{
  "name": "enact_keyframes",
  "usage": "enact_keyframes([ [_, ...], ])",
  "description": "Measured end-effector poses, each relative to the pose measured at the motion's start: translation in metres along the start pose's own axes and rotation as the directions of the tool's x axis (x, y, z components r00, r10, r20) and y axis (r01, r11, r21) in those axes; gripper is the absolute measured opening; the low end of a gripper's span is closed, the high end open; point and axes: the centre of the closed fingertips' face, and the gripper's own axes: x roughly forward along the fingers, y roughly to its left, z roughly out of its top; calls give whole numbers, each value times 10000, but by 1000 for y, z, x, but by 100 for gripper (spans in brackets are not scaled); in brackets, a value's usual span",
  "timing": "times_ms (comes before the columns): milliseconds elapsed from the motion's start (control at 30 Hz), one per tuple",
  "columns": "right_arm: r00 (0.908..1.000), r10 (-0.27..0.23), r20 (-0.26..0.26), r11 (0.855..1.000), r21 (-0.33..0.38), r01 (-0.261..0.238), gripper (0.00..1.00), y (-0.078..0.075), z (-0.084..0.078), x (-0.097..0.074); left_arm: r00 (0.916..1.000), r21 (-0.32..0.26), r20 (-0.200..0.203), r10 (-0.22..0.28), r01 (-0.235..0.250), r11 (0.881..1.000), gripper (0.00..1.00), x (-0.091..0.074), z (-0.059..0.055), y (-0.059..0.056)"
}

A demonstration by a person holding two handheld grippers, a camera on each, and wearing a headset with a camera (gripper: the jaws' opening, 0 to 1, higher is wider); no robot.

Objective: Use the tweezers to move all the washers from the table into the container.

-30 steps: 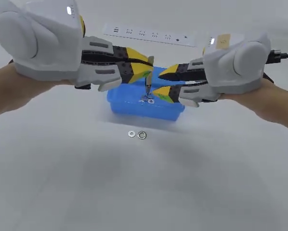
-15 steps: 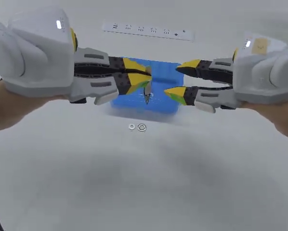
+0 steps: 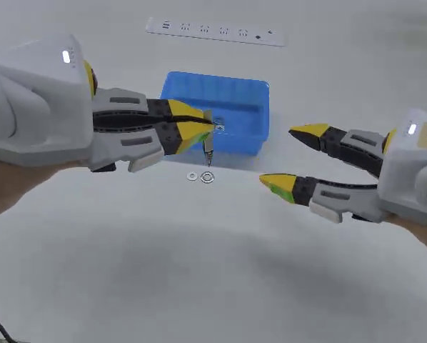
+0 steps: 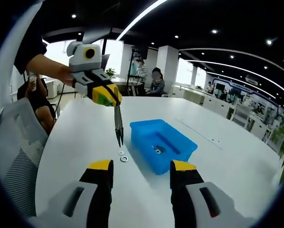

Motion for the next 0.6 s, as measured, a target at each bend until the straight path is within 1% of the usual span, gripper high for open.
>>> enact_keyframes([
  [167,9999,-61,-147,9993,357,66,57,8,-9,-7,10000,-96,-97,20,-21,10000,5,-1,-9,-2],
  [367,9996,-98,-278,9981,612,115,65,13,-16,-9,9999,-91,-150,-25,23,10000,5,0,-15,-3],
  [467,9992,-123,-381,9980,610,146,70,16,-19,-9,10000,-39,31,38,-38,10000,5,0,-17,-2],
  [500,9993,-151,-347,9982,571,170,73,17,-19,-9,9995,-64,308,121,-119,9999,5,1,-14,-1],
  [533,9996,-169,-230,9987,481,180,76,18,-18,-9,9989,-190,451,93,-84,9998,5,0,-13,0],
  [567,9996,-153,-250,9988,458,165,79,19,-19,-9,9989,-189,454,76,-68,9998,5,0,-14,0],
  [600,9992,-106,-380,9990,427,123,80,20,-21,-8,9991,-165,423,53,-46,9999,5,1,-15,0],
])
